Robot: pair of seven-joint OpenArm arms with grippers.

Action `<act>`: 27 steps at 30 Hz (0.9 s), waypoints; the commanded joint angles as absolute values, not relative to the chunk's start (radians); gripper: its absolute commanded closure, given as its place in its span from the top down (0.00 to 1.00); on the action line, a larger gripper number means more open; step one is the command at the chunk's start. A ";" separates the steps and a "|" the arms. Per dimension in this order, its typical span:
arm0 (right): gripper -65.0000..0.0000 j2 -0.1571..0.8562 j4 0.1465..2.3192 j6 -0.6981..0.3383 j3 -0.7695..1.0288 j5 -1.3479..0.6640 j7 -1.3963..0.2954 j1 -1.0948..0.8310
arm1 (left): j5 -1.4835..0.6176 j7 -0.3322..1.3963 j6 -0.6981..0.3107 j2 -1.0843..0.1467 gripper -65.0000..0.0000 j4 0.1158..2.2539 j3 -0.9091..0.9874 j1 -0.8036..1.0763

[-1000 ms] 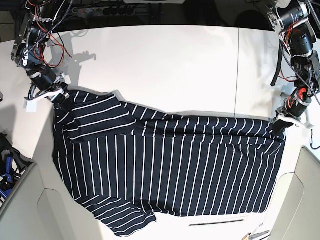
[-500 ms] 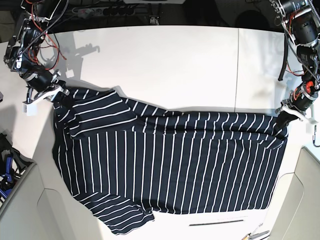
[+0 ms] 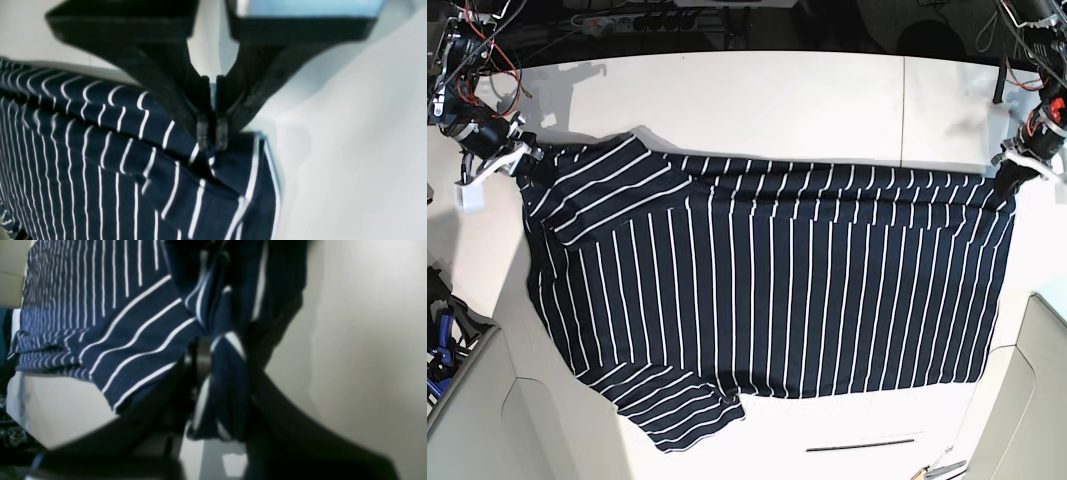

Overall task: Fold the T-shirt properly
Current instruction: 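Lay the shirt edge down and open both grippers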

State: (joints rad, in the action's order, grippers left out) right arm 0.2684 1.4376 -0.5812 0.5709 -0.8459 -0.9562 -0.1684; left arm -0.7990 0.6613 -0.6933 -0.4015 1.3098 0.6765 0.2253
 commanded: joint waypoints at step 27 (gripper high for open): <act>0.00 0.288 1.656 -0.588 0.724 -0.879 -0.982 -0.398 | -0.907 0.728 -0.698 -0.285 0.00 1.647 0.749 0.538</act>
State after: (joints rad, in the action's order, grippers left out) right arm 0.2691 1.6390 -0.5812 0.7124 -0.8608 -0.9932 -0.3943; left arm -0.8906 0.7414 -0.6895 -0.2714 1.6299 0.7399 0.5331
